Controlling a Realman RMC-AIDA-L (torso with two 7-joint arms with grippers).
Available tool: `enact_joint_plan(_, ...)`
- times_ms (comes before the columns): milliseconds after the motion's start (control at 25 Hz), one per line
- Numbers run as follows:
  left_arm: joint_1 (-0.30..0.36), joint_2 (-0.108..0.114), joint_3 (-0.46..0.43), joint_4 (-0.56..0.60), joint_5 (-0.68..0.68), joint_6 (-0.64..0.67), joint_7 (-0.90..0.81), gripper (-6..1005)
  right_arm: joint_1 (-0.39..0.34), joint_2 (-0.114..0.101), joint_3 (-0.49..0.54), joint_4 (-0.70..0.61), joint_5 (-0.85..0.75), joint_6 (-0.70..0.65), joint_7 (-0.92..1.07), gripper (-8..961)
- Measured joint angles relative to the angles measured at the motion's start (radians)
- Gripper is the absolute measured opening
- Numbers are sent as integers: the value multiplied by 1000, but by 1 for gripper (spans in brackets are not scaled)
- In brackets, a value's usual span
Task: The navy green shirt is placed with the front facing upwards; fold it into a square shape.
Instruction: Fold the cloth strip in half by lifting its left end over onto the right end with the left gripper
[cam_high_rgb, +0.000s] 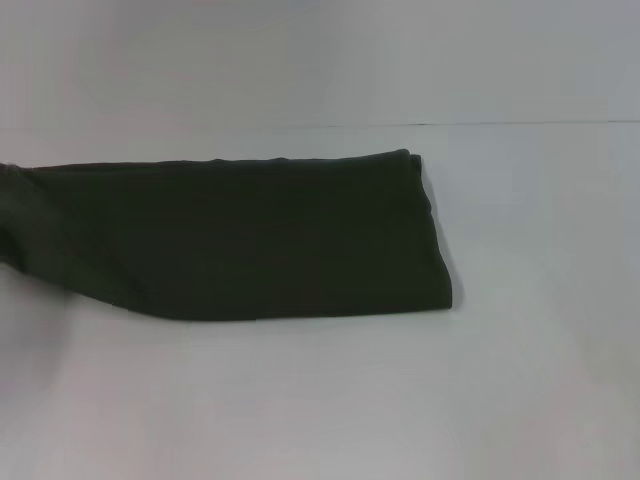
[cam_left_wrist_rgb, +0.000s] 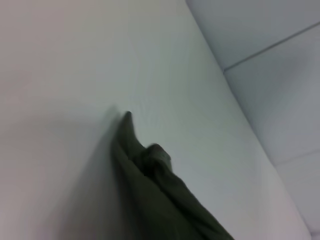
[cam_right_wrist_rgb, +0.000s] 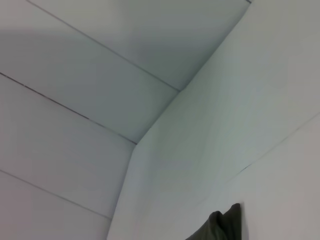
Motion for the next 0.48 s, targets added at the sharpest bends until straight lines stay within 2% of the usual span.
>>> enact_joint_plan(160,-30,-3,2,7,-27,98,26,3,3,3,-2,0,-1,2,0,855)
enact_joint_plan(280,-76,-10,9,9,-71,200,50,3,3,7,-3,0,-1,3,-1,855)
enact_joint_plan(480,-159,-27,67,18,-113,281,54,2,7,9,-3,0,-1,5,-5,855)
